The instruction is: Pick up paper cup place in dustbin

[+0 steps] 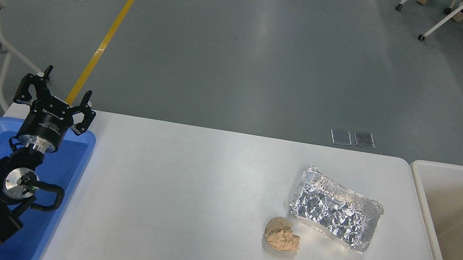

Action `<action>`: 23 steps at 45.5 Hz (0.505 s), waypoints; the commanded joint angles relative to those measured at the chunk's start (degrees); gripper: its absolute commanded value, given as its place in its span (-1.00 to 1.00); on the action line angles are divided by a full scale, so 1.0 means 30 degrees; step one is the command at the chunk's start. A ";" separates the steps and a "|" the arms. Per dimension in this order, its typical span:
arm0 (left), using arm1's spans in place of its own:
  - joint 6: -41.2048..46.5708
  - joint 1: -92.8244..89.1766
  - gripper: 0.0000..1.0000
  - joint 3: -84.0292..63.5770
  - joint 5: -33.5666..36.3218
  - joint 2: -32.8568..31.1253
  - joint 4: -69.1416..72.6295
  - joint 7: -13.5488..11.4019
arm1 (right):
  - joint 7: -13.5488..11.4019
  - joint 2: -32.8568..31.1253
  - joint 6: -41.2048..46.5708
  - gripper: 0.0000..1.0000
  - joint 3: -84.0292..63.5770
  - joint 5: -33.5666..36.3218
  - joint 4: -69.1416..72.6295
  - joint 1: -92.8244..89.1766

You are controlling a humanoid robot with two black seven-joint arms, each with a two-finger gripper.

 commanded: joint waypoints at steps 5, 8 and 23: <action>-0.0029 0.0000 0.98 -0.0004 -0.0003 0.0000 -0.0007 -0.0001 | 0.0068 0.0082 0.0571 1.00 -0.6264 -0.4132 0.1241 0.6376; 0.0000 0.0000 0.98 -0.0004 -0.0003 0.0000 0.0022 -0.0001 | 0.0097 0.0578 0.1477 1.00 -0.7526 -0.4338 0.1827 0.8222; -0.0029 0.0000 0.98 -0.0004 -0.0003 0.0000 -0.0007 -0.0001 | -0.0107 0.4621 0.8041 1.00 -1.0721 -0.4426 0.4462 1.4844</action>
